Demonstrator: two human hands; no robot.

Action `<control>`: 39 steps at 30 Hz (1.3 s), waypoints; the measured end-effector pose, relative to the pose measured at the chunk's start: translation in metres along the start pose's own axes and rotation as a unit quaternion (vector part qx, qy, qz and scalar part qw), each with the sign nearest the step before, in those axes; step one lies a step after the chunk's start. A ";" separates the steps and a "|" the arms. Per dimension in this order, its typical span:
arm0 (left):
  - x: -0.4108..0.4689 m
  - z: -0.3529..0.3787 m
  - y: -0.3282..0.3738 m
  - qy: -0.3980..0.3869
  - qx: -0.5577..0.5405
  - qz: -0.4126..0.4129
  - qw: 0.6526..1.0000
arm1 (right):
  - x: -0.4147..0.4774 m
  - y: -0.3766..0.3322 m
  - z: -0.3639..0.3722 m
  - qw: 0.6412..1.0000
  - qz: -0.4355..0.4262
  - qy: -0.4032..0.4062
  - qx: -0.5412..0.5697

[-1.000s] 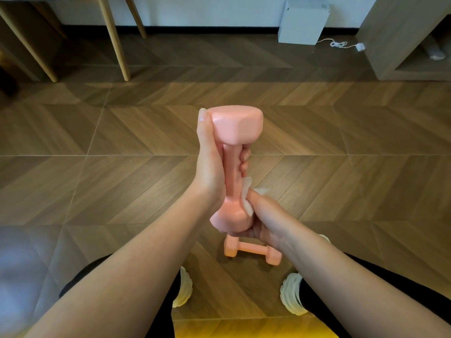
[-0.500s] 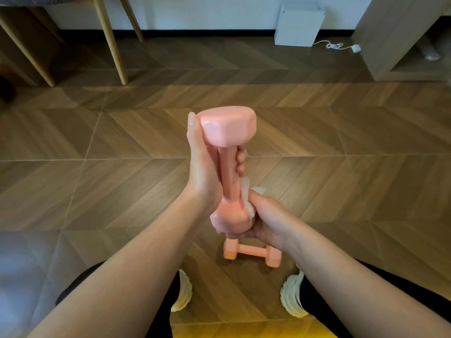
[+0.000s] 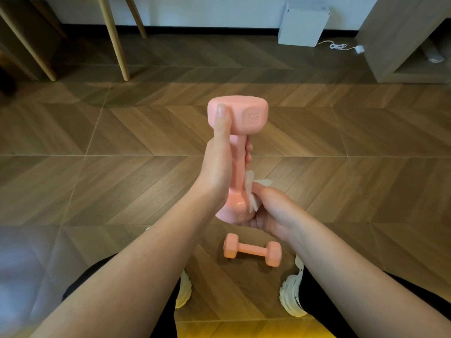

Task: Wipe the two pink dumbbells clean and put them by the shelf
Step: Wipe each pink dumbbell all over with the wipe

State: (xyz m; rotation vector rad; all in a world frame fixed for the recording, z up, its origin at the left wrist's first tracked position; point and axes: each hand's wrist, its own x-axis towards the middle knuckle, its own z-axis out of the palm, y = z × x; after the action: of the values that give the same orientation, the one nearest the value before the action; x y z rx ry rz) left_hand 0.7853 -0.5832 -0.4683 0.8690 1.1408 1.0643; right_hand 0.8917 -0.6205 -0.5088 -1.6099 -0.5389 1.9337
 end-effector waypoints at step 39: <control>-0.010 -0.002 0.008 -0.055 -0.123 -0.048 0.990 | 0.004 0.002 -0.007 0.973 0.023 -0.011 -0.230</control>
State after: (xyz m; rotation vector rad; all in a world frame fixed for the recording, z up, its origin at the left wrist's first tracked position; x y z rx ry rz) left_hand 0.7807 -0.5905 -0.4581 0.6636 0.9270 1.0393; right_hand 0.8976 -0.6200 -0.5141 -1.8913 -1.0256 1.9582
